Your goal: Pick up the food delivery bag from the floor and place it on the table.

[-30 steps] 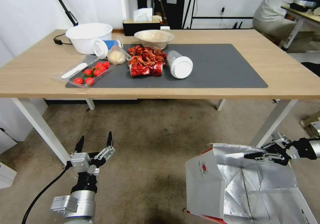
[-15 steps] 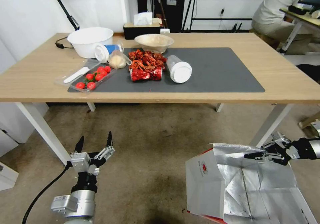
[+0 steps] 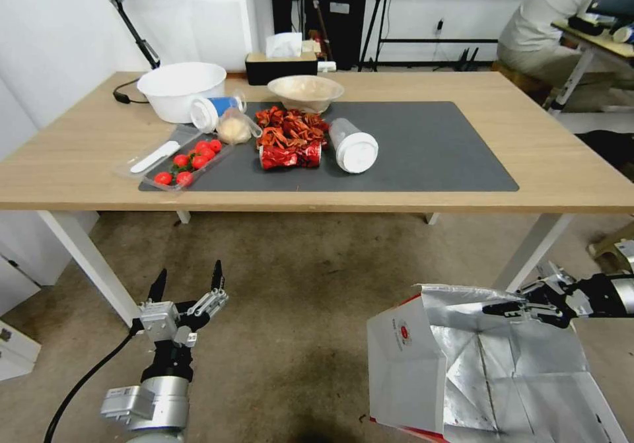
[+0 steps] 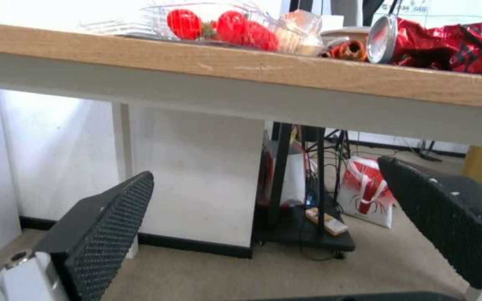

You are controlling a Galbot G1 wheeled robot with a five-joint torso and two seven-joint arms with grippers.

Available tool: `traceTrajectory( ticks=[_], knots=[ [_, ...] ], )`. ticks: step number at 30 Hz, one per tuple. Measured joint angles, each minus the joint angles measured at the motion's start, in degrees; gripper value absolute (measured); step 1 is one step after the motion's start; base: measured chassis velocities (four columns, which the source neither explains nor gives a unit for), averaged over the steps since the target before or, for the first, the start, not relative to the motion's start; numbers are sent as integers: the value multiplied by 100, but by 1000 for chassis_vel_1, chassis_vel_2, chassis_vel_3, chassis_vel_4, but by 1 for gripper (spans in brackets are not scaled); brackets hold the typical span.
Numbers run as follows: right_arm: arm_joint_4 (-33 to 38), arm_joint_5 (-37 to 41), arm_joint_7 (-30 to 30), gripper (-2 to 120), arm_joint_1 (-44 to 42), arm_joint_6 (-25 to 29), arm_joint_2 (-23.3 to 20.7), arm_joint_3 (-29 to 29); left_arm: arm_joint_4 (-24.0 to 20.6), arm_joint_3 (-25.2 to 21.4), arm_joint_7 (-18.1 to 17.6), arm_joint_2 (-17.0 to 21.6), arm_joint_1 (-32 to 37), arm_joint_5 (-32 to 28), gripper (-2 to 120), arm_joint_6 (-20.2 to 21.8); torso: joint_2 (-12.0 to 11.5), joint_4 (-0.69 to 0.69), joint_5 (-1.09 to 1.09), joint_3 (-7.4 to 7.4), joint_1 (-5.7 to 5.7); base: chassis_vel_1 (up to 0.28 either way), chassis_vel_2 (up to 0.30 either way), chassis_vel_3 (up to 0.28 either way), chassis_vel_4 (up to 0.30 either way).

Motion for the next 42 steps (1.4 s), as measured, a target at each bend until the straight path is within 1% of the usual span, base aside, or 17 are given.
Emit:
traceTrajectory(
  ticks=[9,12,18,21,26,29,35,42],
  knots=[
    [2,7,0,0,-13,4,-6,8,-17,4,1,-9,5,6,100,0,190,0,0,116,74,0,0,0,0],
    [3,12,0,0,-12,5,-16,8,-24,2,1,-7,9,7,100,0,295,0,0,179,118,0,0,0,0],
    [5,22,0,0,3,5,-26,8,-45,-1,1,0,9,5,100,4,419,1,0,254,165,0,0,0,0],
    [15,27,0,0,-1,5,-27,8,-55,-3,6,10,19,-2,100,18,517,1,0,311,207,0,0,0,0],
    [17,28,0,0,-13,5,-26,10,-58,-2,8,11,20,-3,100,21,605,0,0,362,243,0,0,0,0],
    [19,30,0,0,-19,5,-20,15,-60,-3,8,13,19,-5,100,22,714,1,0,424,289,0,0,0,0],
    [19,32,0,0,-19,5,-18,17,-60,-8,8,14,13,-5,100,23,839,0,0,497,339,0,0,0,0],
    [2,37,0,0,10,5,-27,16,-43,-5,6,11,5,-11,100,25,1042,1,0,616,426,0,0,0,0]
  ],
)
